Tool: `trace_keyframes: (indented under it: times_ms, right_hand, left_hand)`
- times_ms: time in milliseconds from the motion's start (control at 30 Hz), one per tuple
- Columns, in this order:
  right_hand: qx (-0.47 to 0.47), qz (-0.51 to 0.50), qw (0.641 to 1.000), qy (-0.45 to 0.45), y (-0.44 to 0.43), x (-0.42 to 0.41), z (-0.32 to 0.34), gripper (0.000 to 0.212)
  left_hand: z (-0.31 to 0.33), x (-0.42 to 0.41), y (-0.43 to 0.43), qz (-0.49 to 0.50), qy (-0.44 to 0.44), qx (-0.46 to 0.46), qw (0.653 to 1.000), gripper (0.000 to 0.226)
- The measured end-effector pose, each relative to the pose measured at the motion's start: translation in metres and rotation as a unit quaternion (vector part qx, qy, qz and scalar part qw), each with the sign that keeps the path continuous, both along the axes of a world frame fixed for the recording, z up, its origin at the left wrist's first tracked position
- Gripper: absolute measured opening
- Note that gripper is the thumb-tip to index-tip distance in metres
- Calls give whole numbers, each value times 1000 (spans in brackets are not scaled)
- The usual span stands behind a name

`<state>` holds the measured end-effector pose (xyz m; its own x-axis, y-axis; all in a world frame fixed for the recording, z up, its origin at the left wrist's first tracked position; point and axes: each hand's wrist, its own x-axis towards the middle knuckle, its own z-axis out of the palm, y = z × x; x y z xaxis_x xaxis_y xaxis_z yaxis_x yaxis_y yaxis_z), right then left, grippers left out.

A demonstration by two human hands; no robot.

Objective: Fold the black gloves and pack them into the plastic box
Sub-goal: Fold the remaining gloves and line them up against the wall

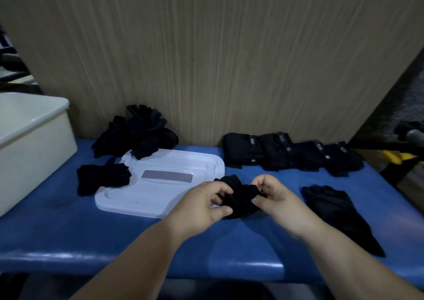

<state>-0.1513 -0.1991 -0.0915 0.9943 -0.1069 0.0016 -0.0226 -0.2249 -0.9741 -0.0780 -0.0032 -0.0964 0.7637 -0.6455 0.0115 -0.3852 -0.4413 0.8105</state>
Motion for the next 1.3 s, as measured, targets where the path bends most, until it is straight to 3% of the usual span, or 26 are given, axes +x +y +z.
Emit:
trace_keyframes:
  times_ms: [67, 200, 467, 533, 667, 1000, 1100, 1200, 1300]
  right_hand:
    - [-8, 10, 1000, -3, -11, -12, -3, 18]
    - [-45, 34, 998, 4, -29, -29, -5, 25]
    - [-45, 91, 995, 19, -59, -41, 1, 15]
    - [-52, 90, 995, 15, -64, -42, 3, 24]
    - [-115, 78, 990, -17, -64, -44, 4, 15]
    - [-237, -70, 966, -76, -55, -41, -2, 31]
    - [-240, -108, 962, -75, -49, -39, -5, 34]
    - [-224, -145, 961, -77, -48, -37, -8, 36]
    - [-176, -156, 969, -74, -48, -37, -7, 36]
  left_hand:
    - [0, -4, -11, -9, -32, 2, 999, 22]
    - [-5, -10, -30, -47, -91, 23, 994, 28]
    - [-14, -21, -60, -42, -131, 33, 990, 25]
    - [-17, -22, -64, -26, -132, 23, 991, 23]
    - [-20, -26, -72, 17, -129, 11, 991, 22]
    - [-12, -41, -78, 42, -120, -41, 991, 23]
    - [-13, -45, -77, 30, -95, -72, 992, 23]
    - [-10, -47, -73, -10, 11, -125, 992, 18]
    - [-9, -47, -71, -49, 74, -153, 984, 35]
